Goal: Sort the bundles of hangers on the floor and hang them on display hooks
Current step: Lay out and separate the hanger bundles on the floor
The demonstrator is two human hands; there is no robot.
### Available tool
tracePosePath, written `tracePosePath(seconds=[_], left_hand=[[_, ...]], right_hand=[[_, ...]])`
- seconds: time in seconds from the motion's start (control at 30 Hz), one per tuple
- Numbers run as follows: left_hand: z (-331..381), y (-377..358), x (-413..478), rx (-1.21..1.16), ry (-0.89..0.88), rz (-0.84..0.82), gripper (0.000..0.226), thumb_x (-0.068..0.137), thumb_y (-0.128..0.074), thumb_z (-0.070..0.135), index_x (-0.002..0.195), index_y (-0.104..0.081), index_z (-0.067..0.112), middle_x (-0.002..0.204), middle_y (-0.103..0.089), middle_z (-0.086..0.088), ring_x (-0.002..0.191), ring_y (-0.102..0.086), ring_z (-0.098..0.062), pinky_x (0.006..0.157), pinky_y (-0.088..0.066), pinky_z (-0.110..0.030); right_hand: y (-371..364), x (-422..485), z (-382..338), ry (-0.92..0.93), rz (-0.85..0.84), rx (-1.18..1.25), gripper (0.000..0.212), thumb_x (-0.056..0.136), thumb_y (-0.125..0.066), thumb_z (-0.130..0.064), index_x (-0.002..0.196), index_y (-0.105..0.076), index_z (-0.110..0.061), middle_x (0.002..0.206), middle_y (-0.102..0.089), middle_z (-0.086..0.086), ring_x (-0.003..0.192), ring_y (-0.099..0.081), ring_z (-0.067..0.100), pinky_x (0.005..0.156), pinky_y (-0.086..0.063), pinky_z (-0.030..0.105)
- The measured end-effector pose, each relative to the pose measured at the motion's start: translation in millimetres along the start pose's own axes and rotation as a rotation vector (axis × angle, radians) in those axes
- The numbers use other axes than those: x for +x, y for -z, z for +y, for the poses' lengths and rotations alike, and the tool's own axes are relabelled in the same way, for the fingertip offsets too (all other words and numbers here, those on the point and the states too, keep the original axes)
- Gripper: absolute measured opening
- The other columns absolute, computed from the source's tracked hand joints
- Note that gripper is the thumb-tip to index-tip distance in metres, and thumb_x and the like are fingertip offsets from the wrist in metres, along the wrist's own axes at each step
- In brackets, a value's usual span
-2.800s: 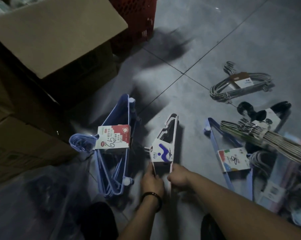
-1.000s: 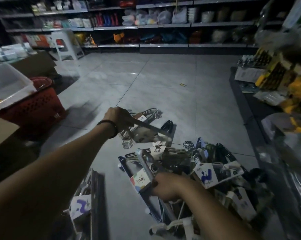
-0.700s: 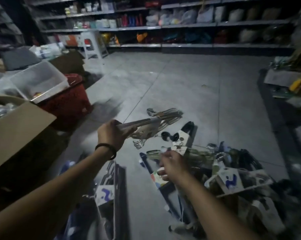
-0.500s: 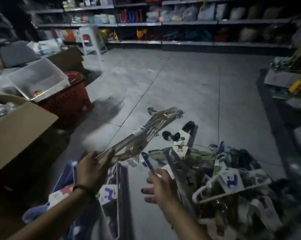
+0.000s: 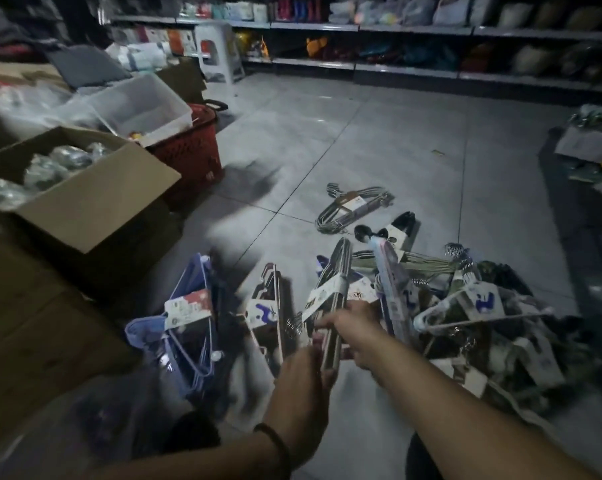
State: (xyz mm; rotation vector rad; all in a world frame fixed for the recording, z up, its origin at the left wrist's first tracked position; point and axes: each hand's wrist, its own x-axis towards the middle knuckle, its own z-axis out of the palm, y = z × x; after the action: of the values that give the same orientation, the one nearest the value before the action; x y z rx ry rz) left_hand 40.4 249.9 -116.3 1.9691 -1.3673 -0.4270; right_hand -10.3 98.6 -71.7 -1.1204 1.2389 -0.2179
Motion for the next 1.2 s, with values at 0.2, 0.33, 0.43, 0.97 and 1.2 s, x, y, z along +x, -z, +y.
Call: tracePosePath(seconds=[0.2, 0.33, 0.43, 0.97, 1.2], left_hand=[[-72.2, -3.6, -21.6, -0.157, 0.430, -0.313, 0.037, 0.100, -0.056, 0.050, 0.117, -0.049, 0.018, 0.110, -0.057, 0.000, 0.088, -0.059, -0.006, 0.085, -0.055, -0.022], [-120.4, -12.6, -4.3, -0.381, 1.019, -0.568, 0.050, 0.102, -0.051, 0.055, 0.135, -0.048, 0.016, 0.121, -0.055, -0.007, 0.098, -0.070, -0.030, 0.081, -0.061, -0.045], [-140.8, -45.6, 7.9, -0.763, 1.078, -0.401, 0.034, 0.108, -0.047, 0.041, 0.137, -0.045, 0.023, 0.133, -0.051, -0.005, 0.107, -0.067, -0.035, 0.099, -0.056, -0.053], [-189.5, -140.2, 16.6, -0.622, 1.169, -0.432, 0.031, 0.105, -0.046, 0.006, 0.135, -0.047, 0.015, 0.114, -0.062, -0.017, 0.078, -0.058, -0.023, 0.068, -0.052, -0.038], [-154.3, -116.7, 26.5, -0.356, 1.064, -0.500, 0.013, 0.104, -0.047, 0.015, 0.111, -0.057, 0.019, 0.105, -0.064, -0.012, 0.097, -0.068, -0.031, 0.080, -0.059, -0.041]], right_hand=[[20.2, 9.1, 59.0, -0.075, -0.034, -0.184, 0.019, 0.099, -0.041, 0.007, 0.100, -0.059, -0.001, 0.085, -0.063, 0.022, 0.068, -0.072, 0.032, 0.058, -0.063, 0.044], [13.2, 40.2, 116.6, -0.137, 0.020, -0.150, 0.022, 0.108, -0.039, -0.009, 0.101, -0.059, -0.006, 0.076, -0.061, 0.013, 0.053, -0.065, 0.019, 0.051, -0.056, 0.031], [9.7, 67.7, 157.4, -0.195, 0.040, -0.133, 0.029, 0.105, -0.035, -0.003, 0.088, -0.057, -0.011, 0.057, -0.057, 0.005, 0.050, -0.058, 0.020, 0.049, -0.053, 0.028], [46.2, 132.3, 252.9, -0.360, 0.220, -0.664, 0.037, 0.098, -0.047, -0.012, 0.127, -0.069, -0.010, 0.129, -0.069, 0.015, 0.115, -0.064, 0.036, 0.090, -0.050, 0.033], [48.6, 107.1, 197.7, -0.279, -0.171, -1.012, 0.026, 0.101, -0.047, -0.019, 0.081, -0.064, -0.019, 0.089, -0.064, 0.005, 0.078, -0.058, 0.020, 0.077, -0.043, 0.028]])
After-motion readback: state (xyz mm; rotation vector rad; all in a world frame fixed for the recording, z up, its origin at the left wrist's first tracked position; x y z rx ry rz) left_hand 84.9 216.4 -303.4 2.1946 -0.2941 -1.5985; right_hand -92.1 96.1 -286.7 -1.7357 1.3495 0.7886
